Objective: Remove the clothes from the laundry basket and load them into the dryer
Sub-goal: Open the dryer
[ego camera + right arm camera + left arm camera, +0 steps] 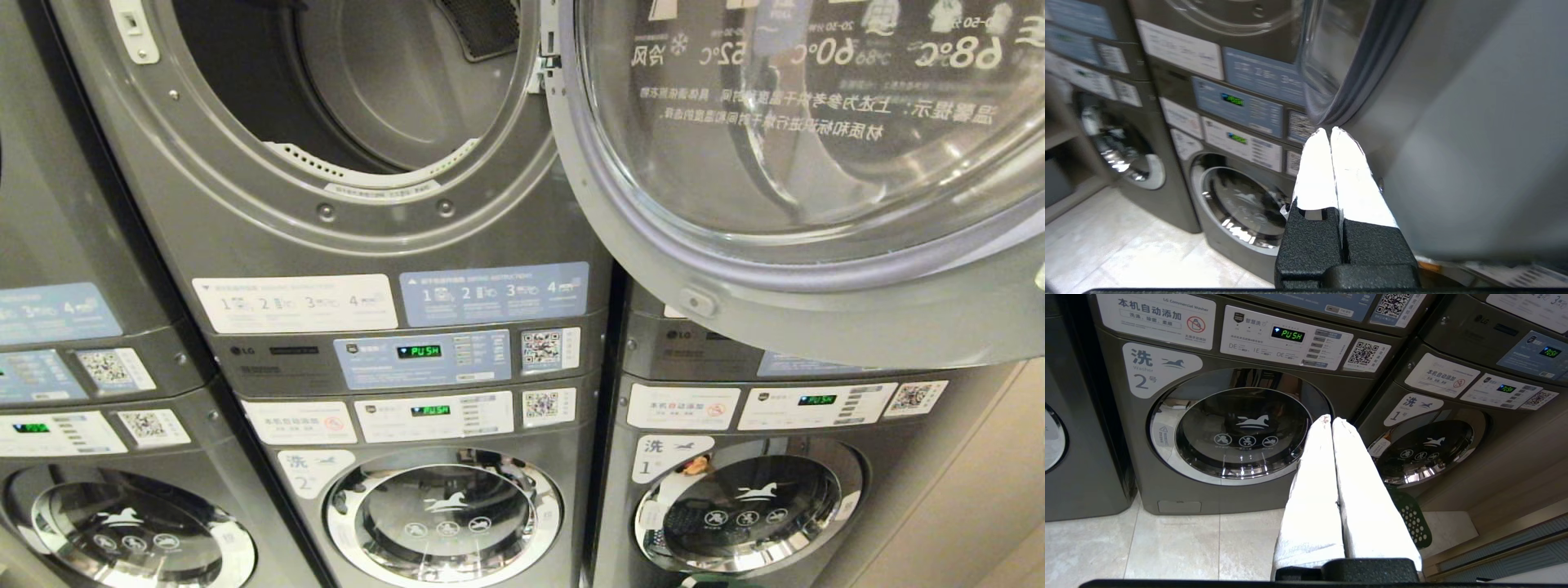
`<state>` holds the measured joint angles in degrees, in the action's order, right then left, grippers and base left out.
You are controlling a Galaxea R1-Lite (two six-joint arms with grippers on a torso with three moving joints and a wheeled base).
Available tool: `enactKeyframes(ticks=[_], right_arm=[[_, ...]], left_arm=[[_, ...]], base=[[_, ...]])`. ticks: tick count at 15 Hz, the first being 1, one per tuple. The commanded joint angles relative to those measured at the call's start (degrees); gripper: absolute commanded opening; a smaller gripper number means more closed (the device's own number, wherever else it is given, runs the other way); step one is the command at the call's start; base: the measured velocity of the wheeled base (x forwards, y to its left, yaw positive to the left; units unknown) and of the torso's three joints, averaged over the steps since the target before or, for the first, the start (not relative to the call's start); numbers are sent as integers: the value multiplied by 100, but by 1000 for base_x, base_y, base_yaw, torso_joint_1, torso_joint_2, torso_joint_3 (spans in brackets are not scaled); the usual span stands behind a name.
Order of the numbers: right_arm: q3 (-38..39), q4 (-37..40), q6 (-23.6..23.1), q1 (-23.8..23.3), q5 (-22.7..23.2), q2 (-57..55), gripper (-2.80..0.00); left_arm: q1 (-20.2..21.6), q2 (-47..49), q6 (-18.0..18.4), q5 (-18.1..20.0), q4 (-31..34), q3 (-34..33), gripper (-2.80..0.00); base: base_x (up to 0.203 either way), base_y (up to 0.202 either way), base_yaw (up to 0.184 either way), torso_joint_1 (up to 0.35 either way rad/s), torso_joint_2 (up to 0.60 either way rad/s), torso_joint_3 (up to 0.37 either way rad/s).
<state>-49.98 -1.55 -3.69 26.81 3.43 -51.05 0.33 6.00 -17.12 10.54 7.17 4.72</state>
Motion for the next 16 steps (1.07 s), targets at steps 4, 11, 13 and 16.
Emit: enactKeyframes(ticks=[4,11,13,16], right_arm=[[-95,-3,-1,-493,-660,-593,-280],[-32,-1330,-246,-1651,-682,-1434,-280],[66,-1306,-246,-1644,-639,-1304,-280],[732,-1335,-249,-1644,-640,-1065,-280]], left_arm=[[2,-55,-2,88,39,46,-280],[2,-64,15,88,57,64,-280],[2,-60,15,88,65,64,-280],[2,-38,24,71,70,64,-280]], base=[[0,0,0,0,0,0],[0,0,0,0,0,0],[0,0,0,0,0,0],[0,0,0,0,0,0]])
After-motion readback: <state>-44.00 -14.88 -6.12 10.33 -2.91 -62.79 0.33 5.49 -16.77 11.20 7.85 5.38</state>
